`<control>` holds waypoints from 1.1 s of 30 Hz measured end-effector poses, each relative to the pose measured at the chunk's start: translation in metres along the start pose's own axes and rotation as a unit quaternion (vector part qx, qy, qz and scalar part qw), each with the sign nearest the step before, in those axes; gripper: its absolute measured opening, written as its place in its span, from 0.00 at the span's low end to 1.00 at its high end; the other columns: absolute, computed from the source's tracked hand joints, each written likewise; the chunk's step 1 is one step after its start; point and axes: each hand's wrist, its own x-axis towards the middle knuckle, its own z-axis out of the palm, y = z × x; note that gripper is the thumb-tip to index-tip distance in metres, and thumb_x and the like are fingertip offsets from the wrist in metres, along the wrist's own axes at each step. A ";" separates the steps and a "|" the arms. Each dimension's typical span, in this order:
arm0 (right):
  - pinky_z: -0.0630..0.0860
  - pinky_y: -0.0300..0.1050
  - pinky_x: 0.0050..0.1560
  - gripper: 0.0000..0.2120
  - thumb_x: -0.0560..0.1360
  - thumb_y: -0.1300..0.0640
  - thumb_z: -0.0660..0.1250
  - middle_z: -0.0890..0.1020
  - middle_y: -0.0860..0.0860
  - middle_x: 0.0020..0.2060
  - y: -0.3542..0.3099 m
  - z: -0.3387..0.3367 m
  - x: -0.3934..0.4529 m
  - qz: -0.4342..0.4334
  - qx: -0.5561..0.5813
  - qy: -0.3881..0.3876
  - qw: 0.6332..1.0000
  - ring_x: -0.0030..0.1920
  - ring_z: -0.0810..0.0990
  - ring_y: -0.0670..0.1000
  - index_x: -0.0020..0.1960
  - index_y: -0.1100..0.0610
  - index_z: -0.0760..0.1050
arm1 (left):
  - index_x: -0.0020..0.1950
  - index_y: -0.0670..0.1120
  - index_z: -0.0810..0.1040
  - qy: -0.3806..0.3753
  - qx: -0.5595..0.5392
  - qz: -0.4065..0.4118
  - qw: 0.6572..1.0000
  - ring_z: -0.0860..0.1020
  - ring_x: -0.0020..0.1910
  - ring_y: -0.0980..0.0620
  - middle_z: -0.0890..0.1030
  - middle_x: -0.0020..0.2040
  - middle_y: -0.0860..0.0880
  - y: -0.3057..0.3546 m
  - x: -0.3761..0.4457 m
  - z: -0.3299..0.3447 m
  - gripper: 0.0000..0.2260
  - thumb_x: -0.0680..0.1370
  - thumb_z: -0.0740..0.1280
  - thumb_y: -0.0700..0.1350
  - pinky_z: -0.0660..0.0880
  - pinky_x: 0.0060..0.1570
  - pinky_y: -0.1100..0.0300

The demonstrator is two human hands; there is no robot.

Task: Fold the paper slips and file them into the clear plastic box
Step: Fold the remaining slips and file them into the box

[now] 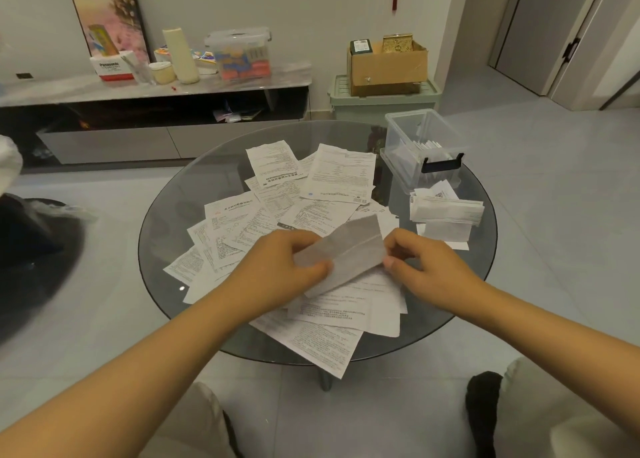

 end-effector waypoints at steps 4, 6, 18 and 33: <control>0.77 0.51 0.50 0.09 0.75 0.49 0.65 0.81 0.50 0.45 -0.001 -0.002 -0.003 0.030 0.028 -0.022 0.999 0.49 0.78 0.53 0.44 0.54 0.74 | 0.47 0.55 0.78 0.042 -0.073 -0.045 0.995 0.76 0.44 0.58 0.78 0.44 0.59 -0.004 0.009 0.004 0.06 0.73 0.71 0.47 0.70 0.40 0.66; 0.77 0.50 0.49 0.12 0.73 0.47 0.67 0.81 0.51 0.45 -0.002 0.000 -0.003 0.037 0.016 -0.020 0.999 0.48 0.78 0.53 0.44 0.56 0.74 | 0.55 0.56 0.75 0.051 -0.040 -0.063 0.996 0.74 0.46 0.56 0.76 0.47 0.59 -0.004 0.011 0.011 0.14 0.72 0.72 0.48 0.69 0.40 0.65; 0.70 0.28 0.38 0.18 0.70 0.59 0.72 0.71 0.45 0.50 -0.007 0.010 0.001 0.050 -0.033 0.035 0.998 0.44 0.75 0.44 0.52 0.45 0.66 | 0.75 0.57 0.55 0.042 0.195 0.007 0.980 0.56 0.66 0.51 0.60 0.64 0.52 -0.007 0.021 0.038 0.43 0.66 0.73 0.61 0.52 0.65 0.56; 0.73 0.27 0.35 0.10 0.74 0.61 0.64 0.82 0.44 0.41 -0.025 0.006 -0.009 0.100 0.035 0.003 0.994 0.38 0.78 0.42 0.47 0.50 0.82 | 0.63 0.58 0.70 -0.035 0.154 0.075 0.985 0.67 0.57 0.56 0.68 0.53 0.58 0.000 0.007 0.030 0.24 0.70 0.72 0.56 0.64 0.60 0.60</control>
